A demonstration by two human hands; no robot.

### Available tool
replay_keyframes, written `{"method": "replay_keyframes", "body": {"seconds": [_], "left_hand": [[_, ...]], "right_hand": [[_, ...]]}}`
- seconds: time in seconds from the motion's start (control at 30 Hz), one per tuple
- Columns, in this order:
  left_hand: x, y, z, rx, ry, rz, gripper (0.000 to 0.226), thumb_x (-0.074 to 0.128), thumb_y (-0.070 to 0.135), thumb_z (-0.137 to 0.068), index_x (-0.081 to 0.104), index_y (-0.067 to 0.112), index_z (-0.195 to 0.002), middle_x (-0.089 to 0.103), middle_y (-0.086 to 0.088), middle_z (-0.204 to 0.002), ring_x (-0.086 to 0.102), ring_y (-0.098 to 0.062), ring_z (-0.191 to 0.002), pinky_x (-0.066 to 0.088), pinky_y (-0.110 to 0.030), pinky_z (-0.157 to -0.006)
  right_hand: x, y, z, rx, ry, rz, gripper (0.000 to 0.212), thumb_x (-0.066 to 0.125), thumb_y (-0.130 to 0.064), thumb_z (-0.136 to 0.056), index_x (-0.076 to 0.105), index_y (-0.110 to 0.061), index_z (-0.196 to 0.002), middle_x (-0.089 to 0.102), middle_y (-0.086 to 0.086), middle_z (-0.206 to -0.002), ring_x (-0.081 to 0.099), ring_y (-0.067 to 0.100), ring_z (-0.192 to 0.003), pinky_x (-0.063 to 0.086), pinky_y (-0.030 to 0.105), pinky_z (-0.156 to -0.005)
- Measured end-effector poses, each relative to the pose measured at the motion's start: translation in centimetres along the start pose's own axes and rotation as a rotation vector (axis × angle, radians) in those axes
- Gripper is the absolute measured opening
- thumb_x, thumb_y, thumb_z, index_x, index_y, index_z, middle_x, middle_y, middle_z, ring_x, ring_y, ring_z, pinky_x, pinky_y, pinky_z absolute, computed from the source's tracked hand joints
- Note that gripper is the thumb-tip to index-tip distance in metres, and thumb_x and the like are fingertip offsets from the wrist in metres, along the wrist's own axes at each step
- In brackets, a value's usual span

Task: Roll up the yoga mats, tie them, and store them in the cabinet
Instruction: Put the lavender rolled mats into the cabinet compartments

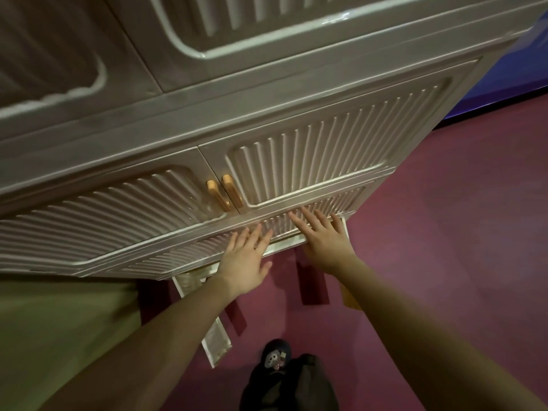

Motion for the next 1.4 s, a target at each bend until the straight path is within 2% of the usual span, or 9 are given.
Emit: {"method": "replay_keyframes", "body": {"seconds": [0.33, 0.7, 0.93, 1.03, 1.1, 1.17, 1.2, 1.3, 1.4], "left_hand": [[-7.6, 0.1, 7.9, -0.184, 0.189, 0.22, 0.062, 0.038, 0.044, -0.098, 0.015, 0.023, -0.151, 0.014, -0.005, -0.158, 0.018, -0.027, -0.142, 0.009, -0.039, -0.115], [-13.4, 6.0, 24.5, -0.328, 0.441, 0.238, 0.06, 0.034, 0.045, -0.098, 0.023, 0.018, -0.15, 0.022, -0.004, -0.156, 0.019, -0.021, -0.143, 0.007, -0.034, -0.115], [-11.9, 11.0, 37.4, -0.495, 0.546, 0.286, 0.074, 0.023, 0.056, -0.085, 0.039, 0.012, -0.143, 0.037, -0.009, -0.149, 0.035, -0.026, -0.136, 0.019, -0.037, -0.112], [-10.6, 12.4, 43.2, -0.592, 0.59, 0.29, 0.086, 0.009, 0.057, -0.076, 0.038, 0.014, -0.144, 0.038, -0.007, -0.149, 0.037, -0.025, -0.135, 0.022, -0.038, -0.111], [-9.0, 13.0, 47.1, -0.696, 0.555, 0.271, 0.084, 0.005, 0.057, -0.078, 0.033, 0.018, -0.147, 0.034, -0.004, -0.152, 0.035, -0.022, -0.136, 0.021, -0.034, -0.11], [-6.7, 13.2, 51.2, -0.801, 0.517, 0.272, 0.073, 0.012, 0.055, -0.086, 0.032, 0.021, -0.147, 0.034, -0.001, -0.152, 0.036, -0.02, -0.135, 0.023, -0.031, -0.108], [-5.7, 13.6, 53.3, -0.843, 0.526, 0.294, 0.071, 0.016, 0.053, -0.086, 0.038, 0.019, -0.145, 0.04, -0.003, -0.148, 0.042, -0.021, -0.131, 0.027, -0.034, -0.106], [-2.5, 15.2, 59.3, -0.886, 0.566, 0.317, 0.064, 0.03, 0.047, -0.081, 0.066, 0.009, -0.118, 0.066, -0.01, -0.119, 0.065, -0.027, -0.101, 0.049, -0.041, -0.087], [0.8, 17.6, 65.4, -0.925, 0.6, 0.312, 0.053, 0.04, 0.041, -0.079, 0.07, 0.008, -0.107, 0.07, -0.01, -0.107, 0.069, -0.026, -0.089, 0.054, -0.04, -0.078]], "right_hand": [[-6.3, -2.1, 7.2, 0.004, 0.047, -0.025, 0.067, 0.048, -0.028, -0.095, 0.014, -0.033, -0.152, 0.012, -0.001, -0.16, 0.018, 0.022, -0.144, 0.012, 0.042, -0.111], [-16.0, -7.7, 18.2, -0.234, 0.114, -0.015, 0.059, 0.043, -0.032, -0.097, 0.02, -0.027, -0.152, 0.025, -0.002, -0.156, 0.032, 0.024, -0.137, 0.029, 0.04, -0.106], [-18.5, -13.5, 27.5, -0.517, 0.152, 0.075, 0.058, 0.05, -0.027, -0.092, 0.033, -0.023, -0.148, 0.042, 0.001, -0.146, 0.045, 0.026, -0.128, 0.037, 0.041, -0.099], [-18.1, -16.6, 31.3, -0.623, 0.153, 0.083, 0.055, 0.042, -0.034, -0.09, 0.041, -0.021, -0.143, 0.05, 0.002, -0.14, 0.052, 0.029, -0.121, 0.041, 0.042, -0.094], [-17.3, -18.8, 33.9, -0.703, 0.145, 0.107, 0.056, 0.039, -0.038, -0.09, 0.041, -0.022, -0.143, 0.05, 0.002, -0.14, 0.053, 0.028, -0.12, 0.041, 0.042, -0.096], [-16.2, -21.1, 36.7, -0.776, 0.121, 0.129, 0.054, 0.046, -0.036, -0.094, 0.036, -0.024, -0.146, 0.046, 0.001, -0.143, 0.048, 0.026, -0.125, 0.037, 0.042, -0.1], [-15.6, -22.2, 38.2, -0.804, 0.106, 0.144, 0.054, 0.046, -0.036, -0.096, 0.034, -0.025, -0.147, 0.044, 0.0, -0.144, 0.046, 0.025, -0.127, 0.034, 0.041, -0.101], [-13.7, -25.2, 43.0, -0.871, 0.089, 0.18, 0.053, 0.041, -0.039, -0.098, 0.029, -0.027, -0.149, 0.039, -0.003, -0.148, 0.041, 0.021, -0.13, 0.032, 0.037, -0.102], [-11.5, -27.7, 48.8, -0.929, 0.065, 0.18, 0.053, 0.04, -0.039, -0.099, 0.028, -0.026, -0.15, 0.037, -0.005, -0.149, 0.041, 0.019, -0.131, 0.032, 0.035, -0.101]]}}
Point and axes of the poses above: each hand's wrist, its own z-axis away from the middle knuckle, its own x-axis out of the palm, y = z × x, the point moved 7 cm from there along -z, towards the middle knuckle
